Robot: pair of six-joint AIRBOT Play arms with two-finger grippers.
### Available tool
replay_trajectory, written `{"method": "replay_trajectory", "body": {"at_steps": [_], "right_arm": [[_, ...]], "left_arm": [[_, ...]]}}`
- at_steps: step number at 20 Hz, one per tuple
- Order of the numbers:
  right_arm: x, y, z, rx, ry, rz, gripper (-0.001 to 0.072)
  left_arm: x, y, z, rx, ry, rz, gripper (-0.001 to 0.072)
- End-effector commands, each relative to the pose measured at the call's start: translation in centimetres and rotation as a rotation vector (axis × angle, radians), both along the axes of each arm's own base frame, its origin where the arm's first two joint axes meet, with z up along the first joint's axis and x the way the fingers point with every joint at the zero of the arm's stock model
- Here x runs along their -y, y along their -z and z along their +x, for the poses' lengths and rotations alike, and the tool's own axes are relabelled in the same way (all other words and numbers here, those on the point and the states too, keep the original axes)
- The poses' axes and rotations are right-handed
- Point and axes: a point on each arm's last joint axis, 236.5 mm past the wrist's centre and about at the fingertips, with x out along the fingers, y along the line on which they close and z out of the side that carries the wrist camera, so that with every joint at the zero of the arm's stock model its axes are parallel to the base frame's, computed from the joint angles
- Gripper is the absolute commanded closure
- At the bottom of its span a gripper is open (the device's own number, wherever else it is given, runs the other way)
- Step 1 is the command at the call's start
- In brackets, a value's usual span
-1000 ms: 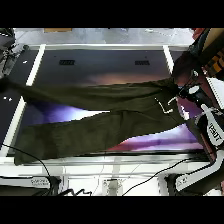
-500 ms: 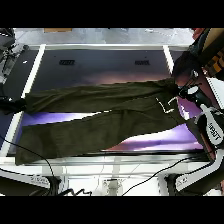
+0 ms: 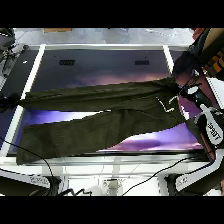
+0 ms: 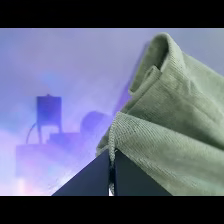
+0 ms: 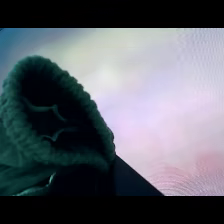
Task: Fold the clothes and pants, and hang the long-sleeved shirts on hangers.
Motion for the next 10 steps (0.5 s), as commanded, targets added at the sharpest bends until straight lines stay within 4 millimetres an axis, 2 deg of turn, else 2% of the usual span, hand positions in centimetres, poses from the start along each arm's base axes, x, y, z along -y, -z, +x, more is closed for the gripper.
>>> {"method": "replay_trajectory", "body": {"at_steps": [1, 4, 8, 9, 10], "right_arm": [[0.2, 0.0, 0.0, 0.001, -0.003, -0.017, 0.0674], [0.3, 0.0, 0.0, 0.000, -0.005, -0.019, 0.0675], [0.1, 0.1, -0.1, -0.006, -0.008, -0.015, 0.0669], [0.0, 0.2, -0.2, -0.011, -0.012, -0.012, 0.0515], [0.0, 0.1, -0.2, -0.012, -0.014, -0.011, 0.0230]], "left_arm": [[-1.3, -0.1, -0.6, 0.013, -0.069, -0.018, 0.0680], [-1.4, 0.3, -1.3, -0.020, -0.058, -0.013, 0.0680], [-1.1, 0.4, -1.1, -0.022, -0.053, -0.016, 0.0664], [-0.8, 0.5, -1.1, -0.029, -0.041, -0.016, 0.0464], [-0.2, 0.7, -1.2, -0.047, -0.008, -0.014, 0.0039]]}}
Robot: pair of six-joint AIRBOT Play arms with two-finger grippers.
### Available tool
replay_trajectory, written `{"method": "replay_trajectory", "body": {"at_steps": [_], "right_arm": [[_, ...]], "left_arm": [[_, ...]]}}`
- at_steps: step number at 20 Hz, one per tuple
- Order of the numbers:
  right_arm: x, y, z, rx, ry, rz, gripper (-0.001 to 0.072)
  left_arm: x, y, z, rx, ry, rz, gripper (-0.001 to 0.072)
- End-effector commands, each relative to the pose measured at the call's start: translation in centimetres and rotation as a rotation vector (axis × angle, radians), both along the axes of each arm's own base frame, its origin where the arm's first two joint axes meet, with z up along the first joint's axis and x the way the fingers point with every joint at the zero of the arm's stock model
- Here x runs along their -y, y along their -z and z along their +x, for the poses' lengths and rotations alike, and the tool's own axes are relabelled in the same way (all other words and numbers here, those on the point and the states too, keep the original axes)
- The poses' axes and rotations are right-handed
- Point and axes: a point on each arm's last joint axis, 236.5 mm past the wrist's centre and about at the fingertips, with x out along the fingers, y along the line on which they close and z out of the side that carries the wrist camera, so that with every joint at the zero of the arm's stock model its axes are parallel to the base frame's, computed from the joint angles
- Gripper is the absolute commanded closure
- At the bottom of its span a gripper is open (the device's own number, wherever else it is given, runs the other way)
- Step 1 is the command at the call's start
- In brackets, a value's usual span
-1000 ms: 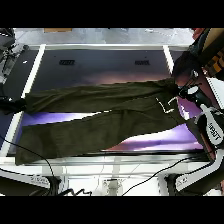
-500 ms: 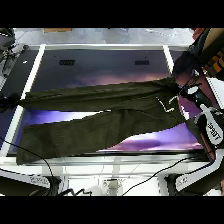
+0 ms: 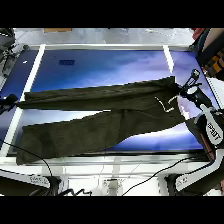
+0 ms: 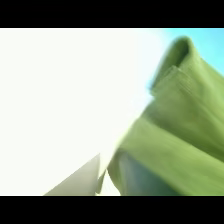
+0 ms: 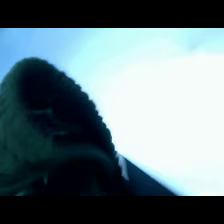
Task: Fold the clothes and pants, and hang the long-sleeved shirts on hangers.
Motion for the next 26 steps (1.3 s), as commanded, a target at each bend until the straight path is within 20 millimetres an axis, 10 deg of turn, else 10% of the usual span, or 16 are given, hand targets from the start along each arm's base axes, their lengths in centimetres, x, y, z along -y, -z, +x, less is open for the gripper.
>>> {"method": "replay_trajectory", "body": {"at_steps": [1, 6, 9, 12, 19, 26], "right_arm": [[-0.5, 0.1, -0.3, -0.017, -0.014, 0.015, 0.0069], [-0.6, -3.8, -1.9, -0.042, -0.072, 0.014, 0.0061], [1.5, -8.6, -5.1, -0.051, -0.074, 0.006, 0.0108], [4.2, -11.1, -11.1, -0.167, -0.078, -0.005, 0.0291], [2.1, -3.0, -26.8, -0.632, -0.088, 0.377, 0.0294], [-0.7, 2.9, -24.5, -0.450, 0.071, 0.543, 0.0152]], "left_arm": [[1.4, 0.6, -0.4, -0.044, 0.061, -0.020, 0.0018], [4.1, 0.3, -2.7, -0.139, 0.129, -0.093, 0.0015], [4.5, -4.2, -3.1, -0.102, 0.219, -0.010, 0.0035], [5.8, -10.2, -3.8, -0.034, 0.297, 0.074, 0.0271], [11.1, -16.8, -5.6, 0.069, 0.449, 0.069, 0.0369], [13.2, -18.0, -4.2, 0.168, 0.459, -0.019, 0.0334]]}}
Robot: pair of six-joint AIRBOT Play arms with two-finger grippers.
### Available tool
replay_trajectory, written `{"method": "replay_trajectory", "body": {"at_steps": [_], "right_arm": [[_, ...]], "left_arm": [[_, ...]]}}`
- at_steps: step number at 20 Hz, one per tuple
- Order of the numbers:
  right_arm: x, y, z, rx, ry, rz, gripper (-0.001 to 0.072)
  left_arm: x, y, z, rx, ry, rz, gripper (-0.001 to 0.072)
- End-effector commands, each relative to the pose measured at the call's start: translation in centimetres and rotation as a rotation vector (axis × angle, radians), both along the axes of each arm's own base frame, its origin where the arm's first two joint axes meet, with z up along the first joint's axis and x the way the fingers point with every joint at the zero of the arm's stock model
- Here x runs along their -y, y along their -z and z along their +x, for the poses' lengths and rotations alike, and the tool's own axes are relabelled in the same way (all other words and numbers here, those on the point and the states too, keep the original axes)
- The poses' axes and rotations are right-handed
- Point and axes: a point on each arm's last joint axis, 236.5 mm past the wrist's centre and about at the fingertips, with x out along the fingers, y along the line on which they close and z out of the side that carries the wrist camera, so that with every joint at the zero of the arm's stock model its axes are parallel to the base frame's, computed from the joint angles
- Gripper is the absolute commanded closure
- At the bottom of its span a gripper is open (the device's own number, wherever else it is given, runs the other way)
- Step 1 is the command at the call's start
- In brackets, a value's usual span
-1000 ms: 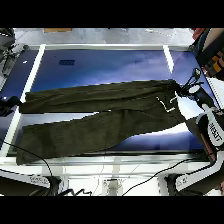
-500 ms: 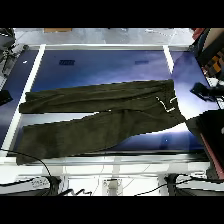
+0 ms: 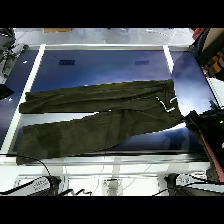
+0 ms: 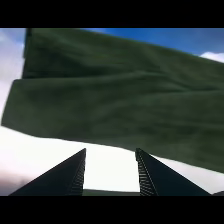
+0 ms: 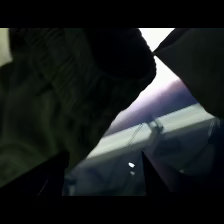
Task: Fold the clothes and pants, and hang the long-sleeved shirts on hangers.
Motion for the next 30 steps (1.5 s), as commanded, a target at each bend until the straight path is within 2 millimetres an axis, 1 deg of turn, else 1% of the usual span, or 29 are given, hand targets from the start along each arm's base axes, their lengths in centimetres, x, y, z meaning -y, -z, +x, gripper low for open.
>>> {"method": "replay_trajectory", "body": {"at_steps": [1, 4, 5, 6, 8, 9, 10, 11, 12, 13, 14, 16, 17, 18, 19, 20, 21, 22, 23, 25, 27, 28, 30], "right_arm": [[-0.6, 1.9, 1.4, 0.058, 0.135, 0.034, 0.0158], [0.5, 2.2, 2.8, 0.101, 0.155, -0.045, 0.0164], [1.1, 2.2, 3.5, 0.123, 0.167, -0.077, 0.0240], [1.5, 2.2, 4.1, 0.145, 0.175, -0.108, 0.0297], [1.8, 2.1, 5.2, 0.181, 0.162, -0.158, 0.0297], [1.7, 2.0, 5.7, 0.199, 0.144, -0.179, 0.0326], [1.3, 1.9, 6.0, 0.209, 0.125, -0.190, 0.0429], [0.9, 1.9, 6.4, 0.218, 0.114, -0.200, 0.0629], [0.7, 1.8, 6.7, 0.226, 0.107, -0.208, 0.0674], [0.5, 1.7, 6.9, 0.231, 0.101, -0.211, 0.0675], [0.4, 1.6, 7.0, 0.234, 0.097, -0.213, 0.0675], [0.4, 1.6, 7.1, 0.235, 0.097, -0.215, 0.0674], [0.4, 1.6, 7.1, 0.235, 0.097, -0.215, 0.0674], [0.3, 1.6, 7.1, 0.235, 0.097, -0.215, 0.0675], [0.4, 1.6, 7.1, 0.236, 0.098, -0.215, 0.0675], [0.4, 1.6, 7.1, 0.236, 0.098, -0.216, 0.0675], [0.4, 1.6, 7.1, 0.236, 0.099, -0.216, 0.0674], [0.4, 1.6, 7.1, 0.236, 0.099, -0.215, 0.0674], [0.3, 1.6, 7.1, 0.235, 0.101, -0.212, 0.0674], [0.3, 1.6, 7.1, 0.234, 0.101, -0.209, 0.0674], [0.3, 1.6, 7.1, 0.234, 0.101, -0.209, 0.0675], [0.2, 1.6, 7.1, 0.233, 0.100, -0.207, 0.0674], [0.1, 1.6, 7.0, 0.229, 0.097, -0.202, 0.0674]], "left_arm": [[0.8, -0.6, 0.3, 0.024, 0.013, -0.029, 0.0334], [0.7, -0.5, 0.2, 0.021, 0.012, -0.026, 0.0334], [0.4, -0.3, 0.0, 0.010, 0.009, -0.011, 0.0334], [-0.1, 0.0, -0.3, -0.010, 0.006, 0.014, 0.0335], [-1.1, 0.9, -1.3, -0.061, 0.001, 0.063, 0.0335], [-1.5, 1.3, -1.8, -0.091, 0.003, 0.082, 0.0336], [-1.7, 1.9, -2.5, -0.124, 0.006, 0.095, 0.0338], [-2.0, 2.8, -3.5, -0.174, 0.008, 0.110, 0.0342], [-2.5, 3.7, -4.7, -0.227, 0.007, 0.122, 0.0369], [-2.9, 4.7, -6.1, -0.286, 0.004, 0.123, 0.0482], [-3.2, 5.6, -7.5, -0.331, -0.005, 0.105, 0.0563], [-3.3, 7.7, -10.3, -0.403, -0.041, 0.022, 0.0572], [-3.7, 8.8, -11.6, -0.412, -0.078, -0.014, 0.0572], [-4.1, 9.8, -12.4, -0.391, -0.126, -0.057, 0.0571], [-4.2, 10.8, -13.2, -0.373, -0.148, -0.098, 0.0536], [-4.2, 11.9, -14.0, -0.368, -0.160, -0.142, 0.0358], [-4.2, 13.1, -14.8, -0.367, -0.174, -0.178, 0.0118], [-4.3, 14.3, -15.2, -0.362, -0.180, -0.203, 0.0021], [-4.3, 15.2, -15.4, -0.354, -0.167, -0.217, 0.0021], [-3.9, 16.7, -14.6, -0.316, -0.094, -0.230, 0.0026], [-3.2, 17.3, -12.4, -0.235, -0.027, -0.261, 0.0074], [-3.2, 17.6, -11.1, -0.194, -0.026, -0.276, 0.0074], [-4.0, 19.2, -10.0, -0.180, -0.026, -0.248, 0.0074]]}}
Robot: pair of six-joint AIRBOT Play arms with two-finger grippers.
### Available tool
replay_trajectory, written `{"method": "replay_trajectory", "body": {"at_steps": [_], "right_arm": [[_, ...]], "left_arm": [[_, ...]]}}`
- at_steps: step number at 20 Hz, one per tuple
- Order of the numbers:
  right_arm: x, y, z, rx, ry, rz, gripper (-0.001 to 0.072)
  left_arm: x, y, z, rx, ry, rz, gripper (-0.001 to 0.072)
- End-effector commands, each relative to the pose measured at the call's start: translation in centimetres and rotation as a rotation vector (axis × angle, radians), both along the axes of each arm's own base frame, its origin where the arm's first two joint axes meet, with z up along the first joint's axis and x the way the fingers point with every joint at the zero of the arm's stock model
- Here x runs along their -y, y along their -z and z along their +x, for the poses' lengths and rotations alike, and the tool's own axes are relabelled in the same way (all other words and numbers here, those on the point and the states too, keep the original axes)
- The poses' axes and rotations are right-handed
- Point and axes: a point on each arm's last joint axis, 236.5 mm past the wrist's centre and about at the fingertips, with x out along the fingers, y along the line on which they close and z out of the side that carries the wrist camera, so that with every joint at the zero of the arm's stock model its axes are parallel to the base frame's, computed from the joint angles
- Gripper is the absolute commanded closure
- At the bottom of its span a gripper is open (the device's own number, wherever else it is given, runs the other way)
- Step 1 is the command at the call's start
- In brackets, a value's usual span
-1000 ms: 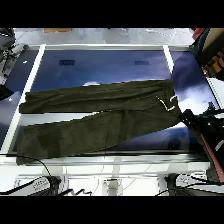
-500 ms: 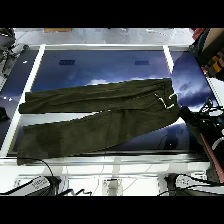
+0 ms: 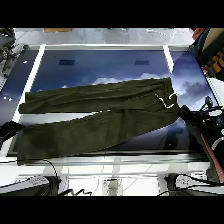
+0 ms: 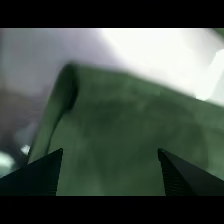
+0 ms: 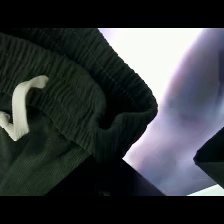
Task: Fold the clothes and pants, and hang the long-sleeved shirts on hangers.
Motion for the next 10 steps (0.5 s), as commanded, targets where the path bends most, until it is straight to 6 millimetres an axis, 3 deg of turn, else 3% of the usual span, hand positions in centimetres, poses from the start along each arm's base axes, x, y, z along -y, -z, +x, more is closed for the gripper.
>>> {"method": "replay_trajectory", "body": {"at_steps": [1, 4, 5, 8, 9, 10], "right_arm": [[-0.3, 0.0, -0.1, -0.004, -0.004, 0.009, 0.0674], [-0.3, 0.0, -0.1, -0.004, -0.005, 0.009, 0.0674], [-0.3, 0.0, -0.1, -0.005, -0.005, 0.010, 0.0674], [-0.4, 0.0, -0.2, -0.009, -0.006, 0.018, 0.0674], [-0.6, 0.0, -0.3, -0.013, -0.010, 0.024, 0.0674], [-0.9, 0.1, -0.5, -0.021, -0.019, 0.034, 0.0674]], "left_arm": [[-0.9, 2.4, 2.4, 0.079, 0.010, 0.023, 0.0074], [-1.8, 4.4, 3.4, 0.068, -0.015, 0.057, 0.0078], [-1.4, 4.7, 3.8, 0.068, -0.010, 0.049, 0.0161], [0.7, 4.9, 5.3, 0.079, 0.071, 0.052, 0.0511], [1.3, 4.8, 5.8, 0.089, 0.108, 0.064, 0.0688], [1.4, 4.5, 6.5, 0.099, 0.121, 0.081, 0.0680]]}}
